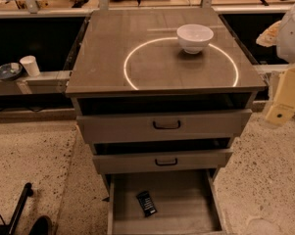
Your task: Pick rxbar blueberry from bottom drawer and place on counter
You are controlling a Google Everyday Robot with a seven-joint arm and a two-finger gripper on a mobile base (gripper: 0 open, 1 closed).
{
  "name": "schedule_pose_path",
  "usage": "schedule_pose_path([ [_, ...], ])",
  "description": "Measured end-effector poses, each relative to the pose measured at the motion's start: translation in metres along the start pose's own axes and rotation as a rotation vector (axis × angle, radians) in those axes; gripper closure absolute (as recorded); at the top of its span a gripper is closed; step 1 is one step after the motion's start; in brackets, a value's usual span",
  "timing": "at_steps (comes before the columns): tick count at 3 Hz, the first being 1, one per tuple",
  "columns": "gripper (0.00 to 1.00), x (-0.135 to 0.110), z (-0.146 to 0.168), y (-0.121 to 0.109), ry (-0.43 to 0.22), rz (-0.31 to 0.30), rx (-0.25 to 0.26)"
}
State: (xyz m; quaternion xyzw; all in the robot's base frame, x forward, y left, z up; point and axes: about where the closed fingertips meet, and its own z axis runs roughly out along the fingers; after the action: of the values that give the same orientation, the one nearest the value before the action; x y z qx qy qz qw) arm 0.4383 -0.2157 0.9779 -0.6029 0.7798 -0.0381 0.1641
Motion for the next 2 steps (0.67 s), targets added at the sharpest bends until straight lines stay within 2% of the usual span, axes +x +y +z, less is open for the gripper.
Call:
schedule_pose_path([
  [1,0.0,0.0,0.002,0.001,-0.002,-0.001,0.005],
  [2,0.0,0.006,0.032,0.016,0.001,0.006,-0.03],
])
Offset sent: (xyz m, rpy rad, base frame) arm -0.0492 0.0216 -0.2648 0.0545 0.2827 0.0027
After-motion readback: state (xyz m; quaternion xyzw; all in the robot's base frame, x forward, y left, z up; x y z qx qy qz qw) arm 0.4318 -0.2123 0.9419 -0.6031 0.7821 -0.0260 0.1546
